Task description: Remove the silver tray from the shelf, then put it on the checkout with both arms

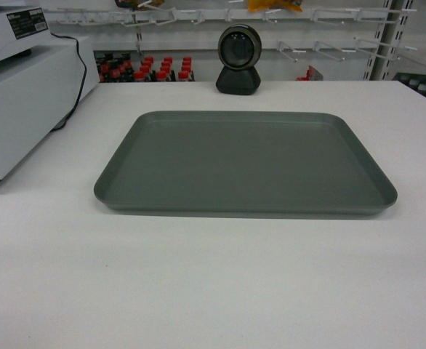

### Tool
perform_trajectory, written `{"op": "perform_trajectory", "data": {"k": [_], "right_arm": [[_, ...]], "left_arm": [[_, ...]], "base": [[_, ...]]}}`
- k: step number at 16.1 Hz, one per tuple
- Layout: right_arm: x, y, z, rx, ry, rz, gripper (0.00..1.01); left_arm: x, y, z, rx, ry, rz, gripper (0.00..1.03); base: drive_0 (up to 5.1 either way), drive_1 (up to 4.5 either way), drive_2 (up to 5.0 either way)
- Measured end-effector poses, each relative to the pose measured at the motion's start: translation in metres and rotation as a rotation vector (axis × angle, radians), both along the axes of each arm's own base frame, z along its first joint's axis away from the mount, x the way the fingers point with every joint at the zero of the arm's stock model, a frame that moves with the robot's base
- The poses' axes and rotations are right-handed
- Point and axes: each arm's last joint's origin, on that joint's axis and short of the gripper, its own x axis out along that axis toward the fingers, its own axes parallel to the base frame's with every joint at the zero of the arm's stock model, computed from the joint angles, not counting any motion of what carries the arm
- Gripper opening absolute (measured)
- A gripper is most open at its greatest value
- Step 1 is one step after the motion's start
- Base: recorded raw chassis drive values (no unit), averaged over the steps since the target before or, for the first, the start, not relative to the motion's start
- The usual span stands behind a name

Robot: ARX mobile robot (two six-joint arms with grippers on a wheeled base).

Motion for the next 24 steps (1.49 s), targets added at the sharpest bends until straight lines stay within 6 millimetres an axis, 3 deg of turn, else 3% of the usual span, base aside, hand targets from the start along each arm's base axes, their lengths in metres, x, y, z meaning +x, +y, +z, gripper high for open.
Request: {"op": "perform_trajectory", "data": {"k": [9, 15, 16, 23, 24], "right_arm": [[-0.017, 0.000, -0.005, 0.000, 0.023, 0.000, 0.02], [-0.018, 0.000, -0.004, -0.001, 0.013, 0.000, 0.02], [-0.018, 0.000, -0.004, 0.000, 0.012, 0.000, 0.12], [-0.018, 0.000, -0.004, 0.000, 0.013, 0.000, 0.88], [-0.018, 0.000, -0.004, 0.000, 0.013, 0.000, 0.91]], "left_arm": [[-0.011, 0.000, -0.002, 0.000, 0.016, 0.002, 0.01], [-0.019, 0.000, -0.004, 0.000, 0.014, 0.005, 0.01], [-0.019, 0.000, -0.004, 0.000, 0.018, 0.004, 0.03], [-0.019, 0.000, -0.004, 0.000, 0.018, 0.003, 0.76], [-0.019, 0.000, -0.004, 0.000, 0.018, 0.004, 0.80]], "base": [[0.0, 0.00, 0.0], [0.0, 0.00, 0.0], [0.0, 0.00, 0.0], [0.0, 0.00, 0.0], [0.0, 0.00, 0.0]]}}
